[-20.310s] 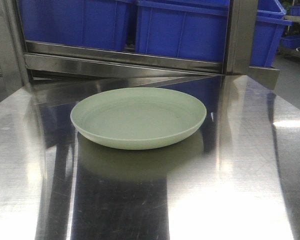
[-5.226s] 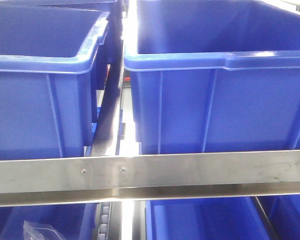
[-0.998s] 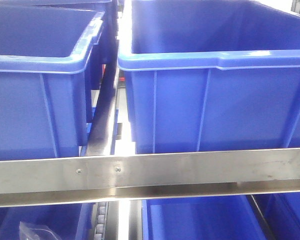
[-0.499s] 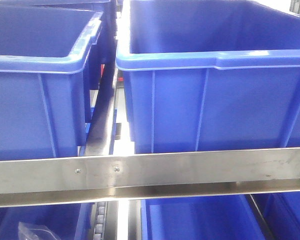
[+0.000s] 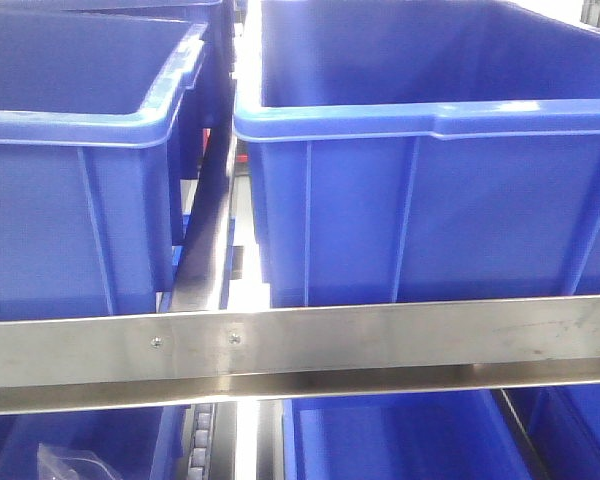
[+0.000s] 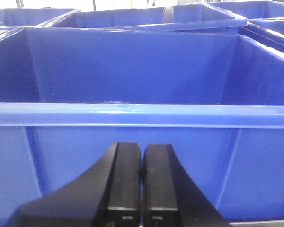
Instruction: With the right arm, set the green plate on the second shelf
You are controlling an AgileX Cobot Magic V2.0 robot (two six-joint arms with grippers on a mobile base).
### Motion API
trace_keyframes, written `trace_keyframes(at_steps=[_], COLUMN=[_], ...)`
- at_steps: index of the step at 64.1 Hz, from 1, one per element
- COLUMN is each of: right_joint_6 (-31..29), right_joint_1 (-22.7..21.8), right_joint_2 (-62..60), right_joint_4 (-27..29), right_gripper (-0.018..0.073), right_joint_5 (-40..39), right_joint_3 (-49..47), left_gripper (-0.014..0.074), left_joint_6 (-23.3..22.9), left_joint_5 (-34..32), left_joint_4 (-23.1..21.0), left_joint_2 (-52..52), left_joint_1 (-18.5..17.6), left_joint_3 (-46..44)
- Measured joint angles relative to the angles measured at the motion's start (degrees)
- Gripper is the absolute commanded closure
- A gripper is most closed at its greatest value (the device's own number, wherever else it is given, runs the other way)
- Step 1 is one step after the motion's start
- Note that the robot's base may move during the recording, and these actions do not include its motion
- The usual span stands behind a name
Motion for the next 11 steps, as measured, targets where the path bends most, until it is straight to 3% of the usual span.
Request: trace_keyframes(at_steps=[11], right_joint_6=[0.0], right_joint_1=[0.0], right_joint_2=[0.0], right_joint_4=[0.0], right_gripper=[0.0511], right_joint_5=[0.0], right_joint_3=[0.0], left_gripper=[0.0466], left_joint_6=[0.0], left_joint_5=[0.0], left_joint_4=[0.0], left_joint_2=[0.0], left_joint_1=[0.0], left_joint_3=[0.0])
